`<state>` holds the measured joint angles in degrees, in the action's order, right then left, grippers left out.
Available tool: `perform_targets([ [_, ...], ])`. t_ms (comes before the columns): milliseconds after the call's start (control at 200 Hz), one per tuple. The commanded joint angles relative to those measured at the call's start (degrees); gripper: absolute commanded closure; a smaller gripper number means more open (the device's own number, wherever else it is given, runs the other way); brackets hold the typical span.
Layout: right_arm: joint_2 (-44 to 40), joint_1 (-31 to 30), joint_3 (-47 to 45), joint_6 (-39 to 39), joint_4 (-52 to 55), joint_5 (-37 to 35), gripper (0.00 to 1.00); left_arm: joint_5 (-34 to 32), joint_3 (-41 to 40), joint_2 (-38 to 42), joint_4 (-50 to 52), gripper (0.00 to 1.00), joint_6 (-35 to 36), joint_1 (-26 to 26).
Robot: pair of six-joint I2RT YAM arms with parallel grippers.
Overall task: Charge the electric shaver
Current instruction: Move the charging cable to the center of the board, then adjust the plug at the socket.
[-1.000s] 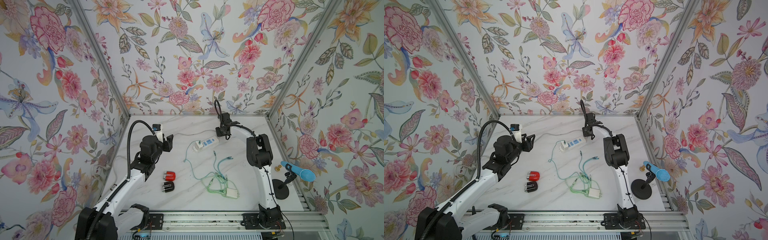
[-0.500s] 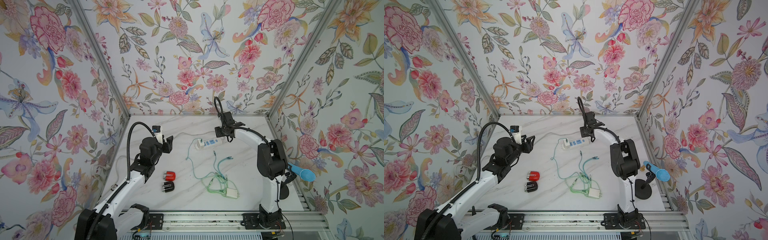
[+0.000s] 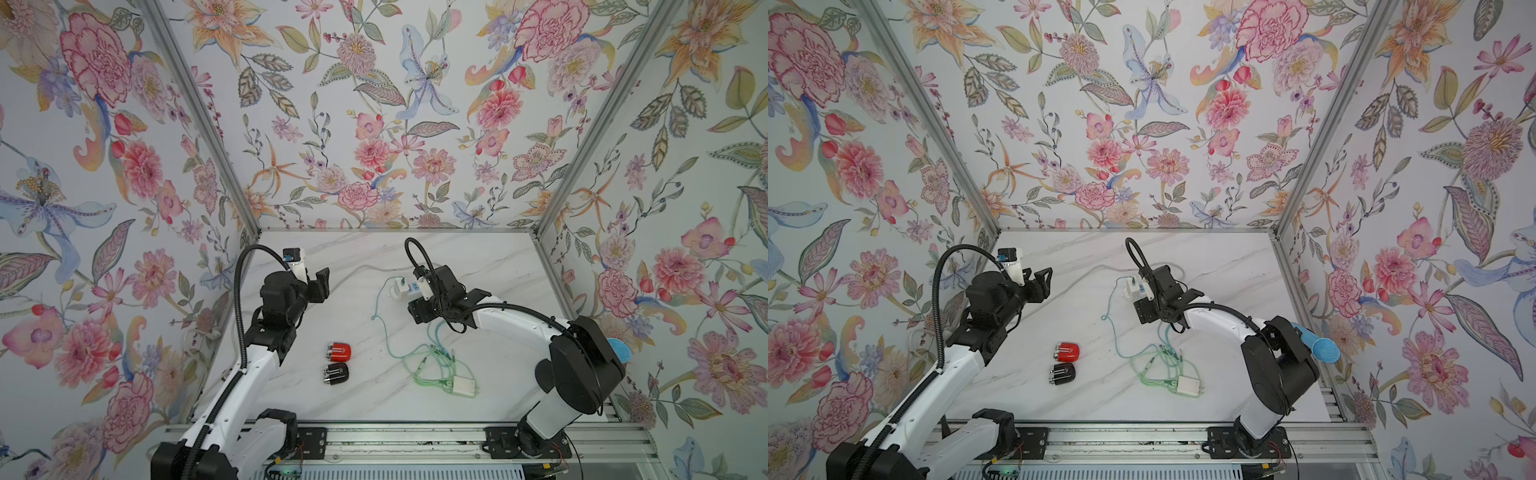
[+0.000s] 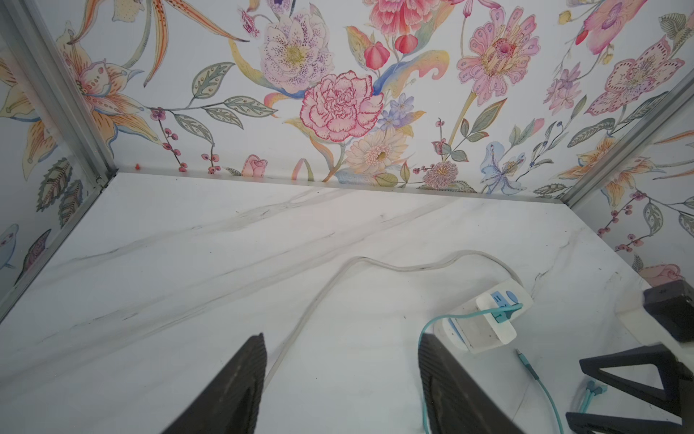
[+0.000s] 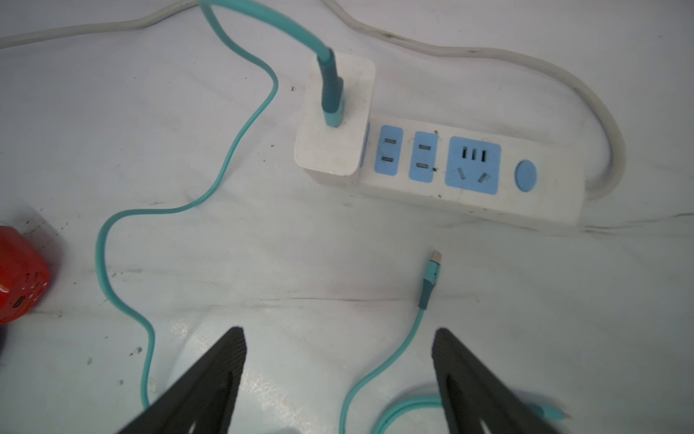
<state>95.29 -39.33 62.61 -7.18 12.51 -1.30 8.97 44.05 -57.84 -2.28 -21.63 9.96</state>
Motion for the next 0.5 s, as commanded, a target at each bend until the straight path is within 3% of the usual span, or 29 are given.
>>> perform_targets([
  [0, 3.4, -0.4, 3.7, -1.6, -4.0, -1.6, 0.2, 0.1, 6.0, 1.0, 5.0, 0.32, 3.8, -0.4],
  [240, 11.5, -0.4, 10.9, -1.0, -5.4, -1.9, 0.23, -1.5, 4.5, 2.7, 7.1, 0.3, 6.3, -1.6],
  [490, 17.8, -0.2, 17.3, -1.0, -4.7, -5.9, 0.33, -1.3, 5.0, 3.8, 9.1, 0.29, 8.6, -2.4],
])
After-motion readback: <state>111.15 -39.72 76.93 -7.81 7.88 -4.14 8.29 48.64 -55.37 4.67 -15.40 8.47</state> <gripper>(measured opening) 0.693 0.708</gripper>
